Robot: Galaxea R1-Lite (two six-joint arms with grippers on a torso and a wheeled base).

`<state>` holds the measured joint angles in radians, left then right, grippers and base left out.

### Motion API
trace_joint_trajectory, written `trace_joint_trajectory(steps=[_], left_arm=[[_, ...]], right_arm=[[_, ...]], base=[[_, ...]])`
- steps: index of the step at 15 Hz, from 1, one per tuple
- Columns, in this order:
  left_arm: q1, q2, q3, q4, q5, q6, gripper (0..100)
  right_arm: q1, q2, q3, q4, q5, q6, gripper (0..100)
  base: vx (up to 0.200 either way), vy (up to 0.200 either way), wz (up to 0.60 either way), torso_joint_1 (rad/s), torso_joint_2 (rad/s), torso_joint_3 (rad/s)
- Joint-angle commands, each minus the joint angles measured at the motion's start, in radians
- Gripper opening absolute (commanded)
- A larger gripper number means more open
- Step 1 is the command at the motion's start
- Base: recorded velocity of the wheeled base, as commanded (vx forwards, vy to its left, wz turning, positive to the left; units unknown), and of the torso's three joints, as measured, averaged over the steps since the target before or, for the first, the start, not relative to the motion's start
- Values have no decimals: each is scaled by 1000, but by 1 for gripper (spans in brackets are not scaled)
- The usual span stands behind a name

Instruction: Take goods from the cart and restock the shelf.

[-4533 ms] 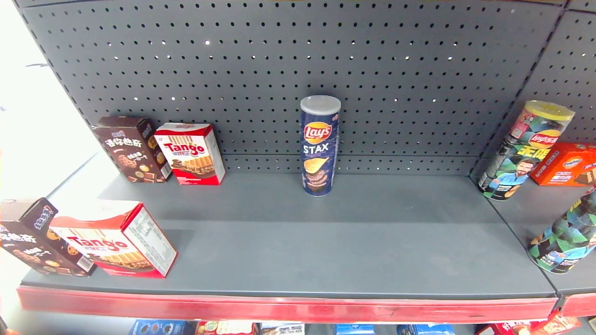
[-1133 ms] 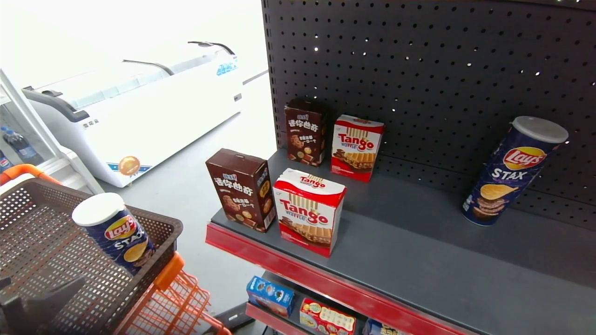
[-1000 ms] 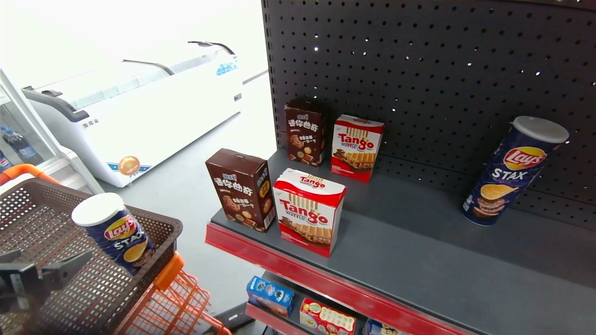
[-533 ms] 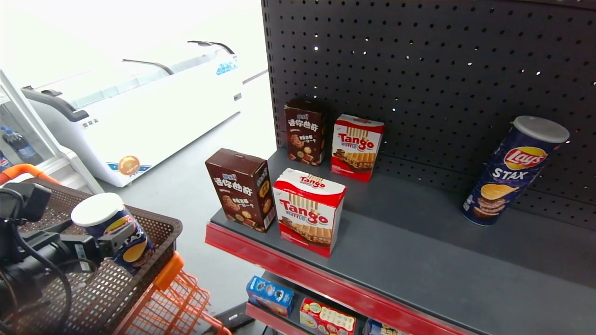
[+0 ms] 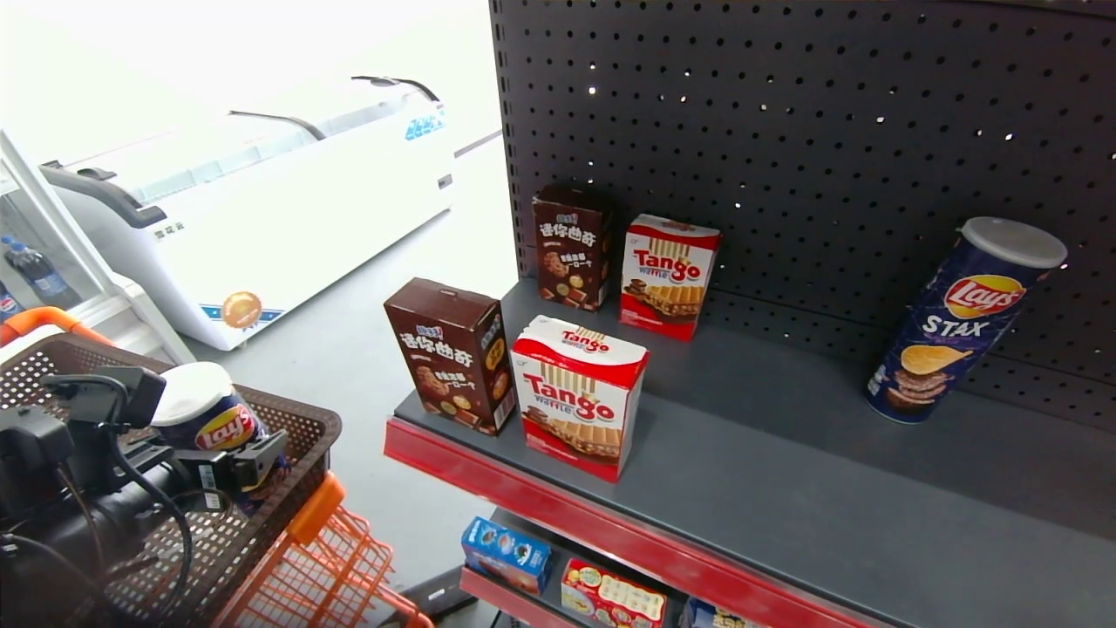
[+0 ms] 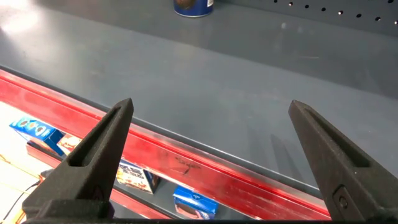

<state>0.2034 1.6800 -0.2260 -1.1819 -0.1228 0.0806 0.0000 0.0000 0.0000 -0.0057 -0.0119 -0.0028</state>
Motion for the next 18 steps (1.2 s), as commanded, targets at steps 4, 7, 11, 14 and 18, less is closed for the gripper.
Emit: trace_joint_trajectory(steps=[4, 7, 11, 14, 18], left_arm=[[21, 130, -104, -16, 2, 5, 100], [11, 182, -148, -44, 0, 5, 100], [-7, 233, -184, -47, 0, 4, 100], [-19, 260, -211, -62, 0, 4, 100], [-27, 267, -228, -74, 2, 5, 0]], right_arm=[[0, 0, 0, 0, 0, 0, 100], [0, 0, 0, 0, 0, 0, 100], [0, 0, 0, 0, 0, 0, 100], [0, 0, 0, 0, 0, 0, 100], [0, 0, 0, 0, 0, 0, 100]], base=[[0, 0, 0, 0, 0, 0], [0, 0, 0, 0, 0, 0], [0, 0, 0, 0, 0, 0], [0, 0, 0, 0, 0, 0], [0, 0, 0, 0, 0, 0]])
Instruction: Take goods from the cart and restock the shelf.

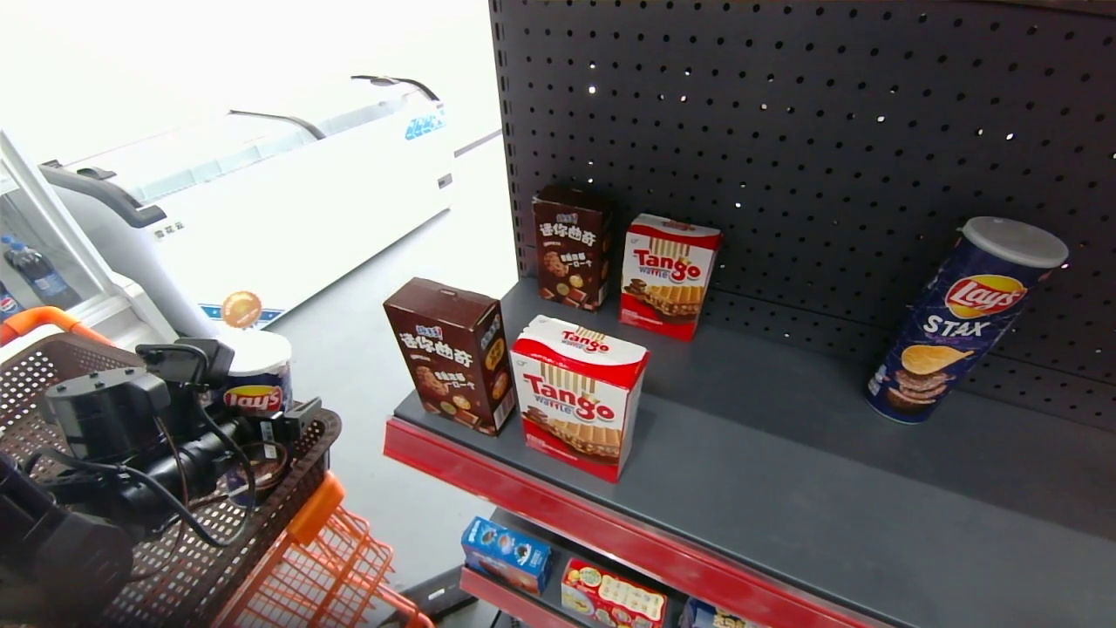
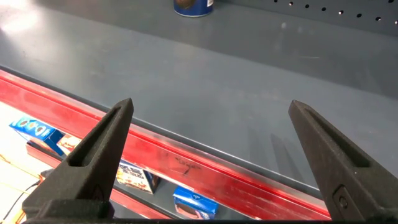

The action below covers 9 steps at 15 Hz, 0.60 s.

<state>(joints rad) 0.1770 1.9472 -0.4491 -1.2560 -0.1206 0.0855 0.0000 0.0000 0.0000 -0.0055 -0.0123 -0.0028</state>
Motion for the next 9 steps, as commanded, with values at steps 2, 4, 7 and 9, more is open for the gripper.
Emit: trace_joint_trajectory(steps=[2, 4, 7, 9], left_arm=[[2, -8, 0, 4, 4, 10, 0], [7, -54, 10, 4, 4, 30, 0], [9, -159, 33, 10, 3, 80, 0], [2, -223, 44, 12, 3, 91, 0]], right_arm=[[0, 0, 0, -1, 0, 0, 100], [0, 0, 0, -1, 0, 0, 100], [0, 0, 0, -1, 0, 0, 100], [0, 0, 0, -1, 0, 0, 100]], base=[[0, 0, 0, 0, 0, 0], [0, 0, 0, 0, 0, 0], [0, 0, 0, 0, 0, 0], [0, 0, 0, 0, 0, 0]])
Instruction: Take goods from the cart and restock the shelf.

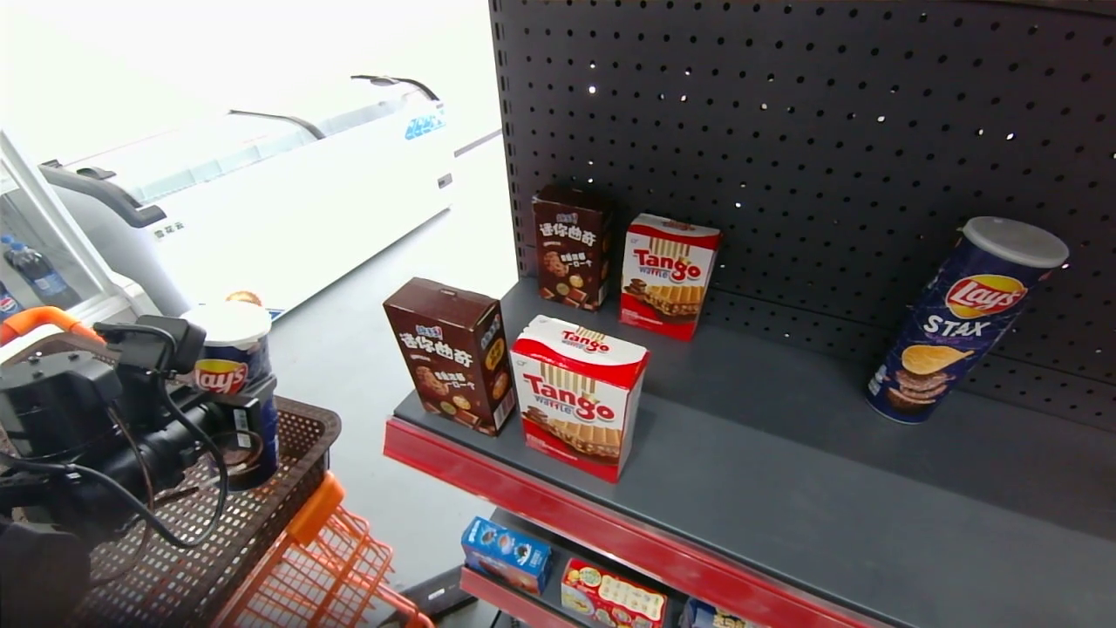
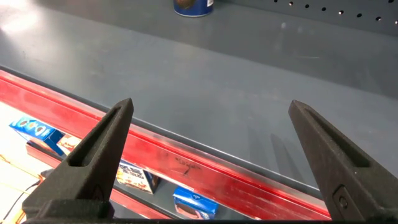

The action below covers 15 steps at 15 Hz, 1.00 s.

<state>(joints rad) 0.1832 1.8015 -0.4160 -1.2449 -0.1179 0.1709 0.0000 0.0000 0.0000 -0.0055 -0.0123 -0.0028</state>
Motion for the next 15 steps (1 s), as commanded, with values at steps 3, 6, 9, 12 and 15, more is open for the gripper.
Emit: trace_joint_trajectory(steps=[3, 6, 9, 12, 15], left_arm=[[-24, -301, 28, 114, -2, 9, 0], [-83, -577, 22, 430, -9, 10, 0], [-139, -723, 29, 541, -5, 6, 0], [-157, -775, 29, 544, -5, 4, 0], [-163, -774, 40, 541, -6, -16, 0]], right_arm=[[0, 0, 0, -1, 0, 0, 100], [0, 0, 0, -1, 0, 0, 100], [0, 0, 0, -1, 0, 0, 100], [0, 0, 0, -1, 0, 0, 100], [0, 0, 0, -1, 0, 0, 100]], base=[[0, 0, 0, 0, 0, 0], [0, 0, 0, 0, 0, 0], [0, 0, 0, 0, 0, 0], [0, 0, 0, 0, 0, 0], [0, 0, 0, 0, 0, 0]])
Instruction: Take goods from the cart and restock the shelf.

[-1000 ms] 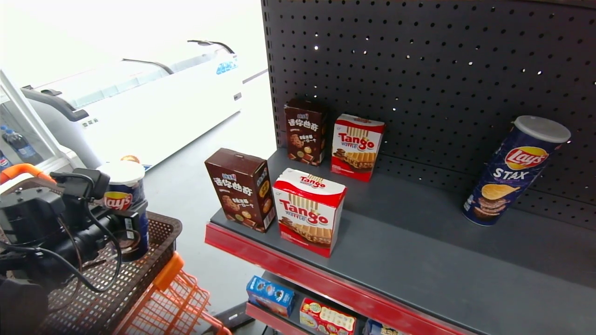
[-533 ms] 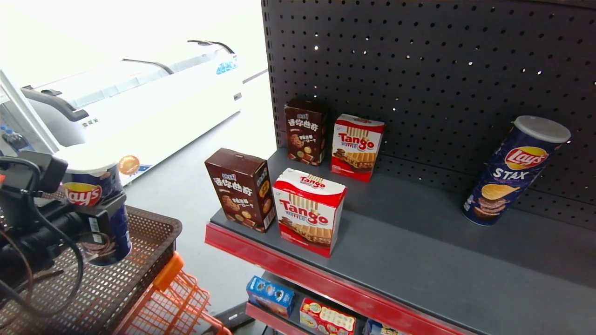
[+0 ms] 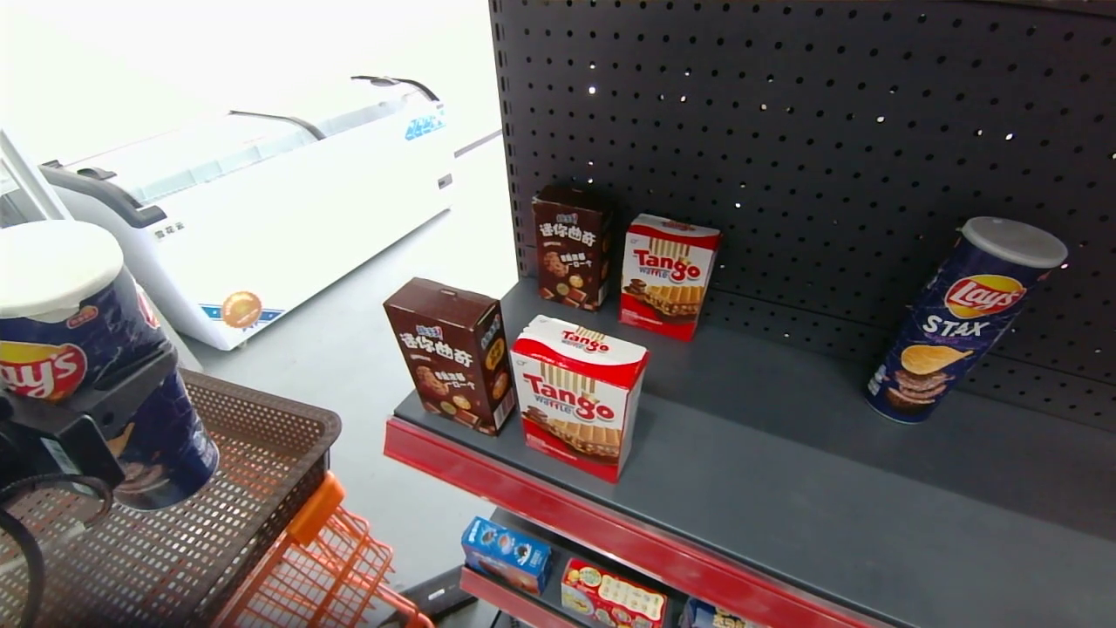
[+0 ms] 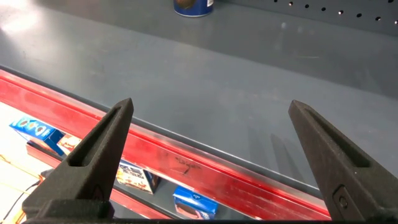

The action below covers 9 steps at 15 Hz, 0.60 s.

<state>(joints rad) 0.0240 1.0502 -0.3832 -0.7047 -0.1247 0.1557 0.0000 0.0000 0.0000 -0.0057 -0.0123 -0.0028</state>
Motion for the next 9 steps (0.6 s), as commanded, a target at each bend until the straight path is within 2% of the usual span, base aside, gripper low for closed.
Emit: trace_joint_trajectory(steps=[1, 3, 5, 9], left_arm=[[-10, -24, 20, 2, -3, -13, 0], [-131, -16, 27, -7, -16, -44, 0], [-157, -13, 38, -13, -21, -81, 0], [-263, 2, 24, -12, -47, -91, 0]], right_arm=[[0, 0, 0, 0, 0, 0, 100], [0, 0, 0, 0, 0, 0, 100], [0, 0, 0, 0, 0, 0, 100], [0, 0, 0, 0, 0, 0, 100]], base=[[0, 0, 0, 0, 0, 0], [0, 0, 0, 0, 0, 0], [0, 0, 0, 0, 0, 0], [0, 0, 0, 0, 0, 0]])
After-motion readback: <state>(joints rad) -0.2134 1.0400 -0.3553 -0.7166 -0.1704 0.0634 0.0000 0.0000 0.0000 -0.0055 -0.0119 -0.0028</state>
